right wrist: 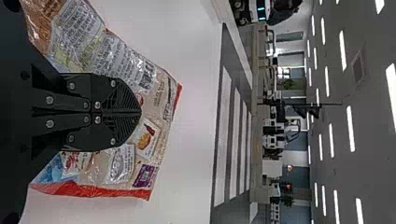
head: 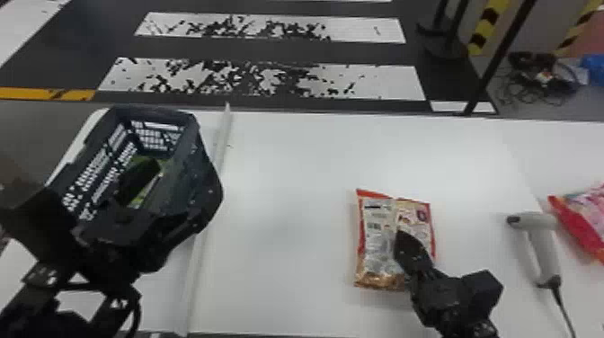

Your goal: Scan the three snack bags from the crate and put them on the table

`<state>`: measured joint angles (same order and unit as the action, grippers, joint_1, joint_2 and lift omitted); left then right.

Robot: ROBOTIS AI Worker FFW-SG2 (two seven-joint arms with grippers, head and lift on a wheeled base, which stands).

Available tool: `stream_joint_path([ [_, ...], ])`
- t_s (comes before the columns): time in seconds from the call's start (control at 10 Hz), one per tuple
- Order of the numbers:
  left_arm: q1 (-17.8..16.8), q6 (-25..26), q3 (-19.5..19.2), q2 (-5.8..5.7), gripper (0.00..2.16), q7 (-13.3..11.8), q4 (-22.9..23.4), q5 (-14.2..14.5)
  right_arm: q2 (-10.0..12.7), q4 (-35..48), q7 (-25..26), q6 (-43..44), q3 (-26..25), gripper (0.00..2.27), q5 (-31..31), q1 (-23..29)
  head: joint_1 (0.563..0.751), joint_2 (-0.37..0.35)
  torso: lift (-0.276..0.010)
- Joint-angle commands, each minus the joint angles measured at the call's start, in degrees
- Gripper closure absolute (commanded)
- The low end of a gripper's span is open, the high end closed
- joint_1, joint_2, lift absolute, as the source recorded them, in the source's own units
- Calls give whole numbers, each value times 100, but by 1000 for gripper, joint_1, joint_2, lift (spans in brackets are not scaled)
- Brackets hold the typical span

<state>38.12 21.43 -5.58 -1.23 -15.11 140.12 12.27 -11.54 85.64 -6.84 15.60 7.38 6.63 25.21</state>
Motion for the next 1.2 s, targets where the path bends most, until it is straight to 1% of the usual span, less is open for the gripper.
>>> stream_joint_path([
  [0.0,2,-20,-4,0,9,-9,-2,3,-85,-259,16,395,0,2243,-74,-16,695,-1,-94],
  [0.1,11,-38,-4,0,9,-36,7,3,-190,-303,51,536,-44,2243,-65,-16,695,-5,-94],
  [0.4,55,-91,-57,0,9,-62,33,3,-498,-338,25,764,-219,2243,-21,-7,695,-46,-94],
  [0.5,55,-91,-66,0,9,-71,33,12,-568,-417,8,923,-263,2243,-21,19,695,-62,-94],
  [0.6,55,-91,-66,0,9,-71,33,12,-603,-417,-45,1538,-334,2243,234,168,695,-75,-94],
  [0.7,37,-108,-75,9,9,-71,33,12,-630,146,-72,1819,-474,2243,480,529,695,-81,-94],
  [0.8,29,-108,-66,9,9,-71,42,12,-630,919,-98,1590,-720,2236,612,872,695,-92,-94],
  [0.9,20,-108,-57,18,9,-71,42,38,-621,1534,-98,940,-1054,1997,902,1012,695,-100,-94],
  [1.0,11,-108,-66,9,9,-71,24,56,-612,1772,-98,659,-1309,1058,1007,1039,695,-121,-94],
  [1.1,2,-108,-101,9,9,-62,7,100,-586,1886,-98,378,-1573,-2,1139,1039,695,-149,-94],
])
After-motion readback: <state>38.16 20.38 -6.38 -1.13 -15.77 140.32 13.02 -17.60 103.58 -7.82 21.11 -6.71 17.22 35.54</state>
